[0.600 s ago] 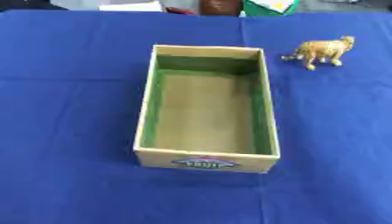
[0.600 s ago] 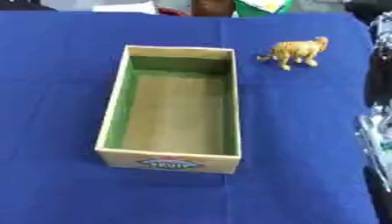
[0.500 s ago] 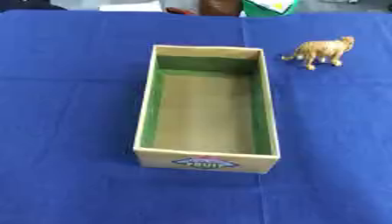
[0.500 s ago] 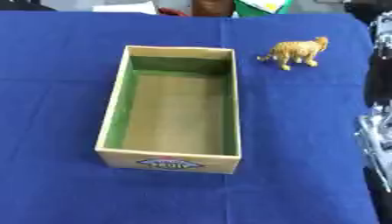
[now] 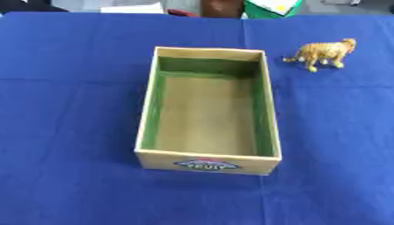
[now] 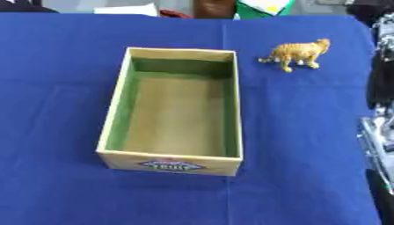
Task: Pick up objects on the table and place them in the box.
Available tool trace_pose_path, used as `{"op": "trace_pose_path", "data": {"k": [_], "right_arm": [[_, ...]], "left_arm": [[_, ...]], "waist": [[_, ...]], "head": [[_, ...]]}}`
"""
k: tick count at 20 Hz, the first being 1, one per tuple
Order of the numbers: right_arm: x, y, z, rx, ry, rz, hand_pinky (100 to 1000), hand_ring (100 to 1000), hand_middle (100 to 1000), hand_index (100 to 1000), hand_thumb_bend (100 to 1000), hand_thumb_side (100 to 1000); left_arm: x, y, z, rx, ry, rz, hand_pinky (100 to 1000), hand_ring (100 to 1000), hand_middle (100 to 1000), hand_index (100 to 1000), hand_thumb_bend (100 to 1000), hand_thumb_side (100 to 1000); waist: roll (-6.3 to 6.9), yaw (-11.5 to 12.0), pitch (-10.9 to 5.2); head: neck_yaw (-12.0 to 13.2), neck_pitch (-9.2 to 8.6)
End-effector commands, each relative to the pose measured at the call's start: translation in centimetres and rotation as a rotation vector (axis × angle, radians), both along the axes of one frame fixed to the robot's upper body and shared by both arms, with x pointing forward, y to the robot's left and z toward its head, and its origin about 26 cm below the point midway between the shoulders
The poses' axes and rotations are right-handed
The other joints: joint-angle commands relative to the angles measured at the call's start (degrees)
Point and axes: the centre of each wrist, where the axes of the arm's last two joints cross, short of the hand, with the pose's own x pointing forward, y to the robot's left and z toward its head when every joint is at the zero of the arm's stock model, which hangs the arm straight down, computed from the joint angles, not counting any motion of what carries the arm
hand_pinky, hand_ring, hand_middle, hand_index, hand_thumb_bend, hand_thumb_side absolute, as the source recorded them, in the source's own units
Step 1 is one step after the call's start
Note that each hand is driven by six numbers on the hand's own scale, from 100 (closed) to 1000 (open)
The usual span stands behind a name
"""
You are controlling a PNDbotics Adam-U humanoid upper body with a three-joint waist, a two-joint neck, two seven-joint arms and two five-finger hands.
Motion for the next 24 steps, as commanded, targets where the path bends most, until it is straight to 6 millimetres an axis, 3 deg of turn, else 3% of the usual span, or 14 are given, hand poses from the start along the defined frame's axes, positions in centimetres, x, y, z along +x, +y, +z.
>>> {"op": "trace_pose_path", "data": {"k": [1,5,13,18,20,21,24], "right_arm": [[-0.2,-0.4,2.1,-0.064,-0.061,-0.017,833,744,791,888,100,933],[-0.1,-0.6,5.2,-0.180,-0.116,-0.062,831,758,798,880,100,995],[-0.6,-0.8,12.9,-0.533,-0.085,-0.286,841,804,832,883,100,1000],[1.4,-2.1,15.9,-0.778,0.058,-0.370,865,859,892,926,100,1000],[2.6,-2.9,16.7,-0.883,0.135,-0.386,881,884,899,934,212,1000],[3.2,-3.3,17.1,-0.932,0.172,-0.392,891,898,884,920,369,1000],[5.0,-4.6,17.7,-1.080,0.273,-0.401,915,930,902,932,650,1000]], "left_arm": [[-0.2,0.1,0.6,0.016,-0.021,0.000,502,535,572,738,100,516],[-0.3,0.3,0.6,0.019,-0.018,0.008,502,535,572,738,100,517],[-0.4,0.3,0.3,0.025,-0.002,0.003,503,535,573,739,100,519],[-0.4,0.3,0.1,0.031,0.007,-0.005,503,535,574,739,100,518],[-0.4,0.2,0.1,0.032,0.009,-0.007,503,535,574,743,100,518],[-0.5,0.2,0.1,0.034,0.011,-0.007,503,535,574,741,100,519],[-0.5,0.3,0.0,0.037,0.016,-0.008,504,535,574,740,100,518]], "waist": [[-0.03,0.1,-1.20],[-0.28,0.1,-1.38],[-0.21,0.8,-1.56],[-0.33,1.1,-1.74],[-0.42,1.1,-1.86],[-0.44,1.1,-1.93],[-0.52,1.1,-2.12]], "head": [[0.0,-0.18],[0.1,0.40],[-0.2,0.88],[-0.6,1.08],[-0.9,1.23],[-1.0,1.26],[-1.5,1.24]]}}
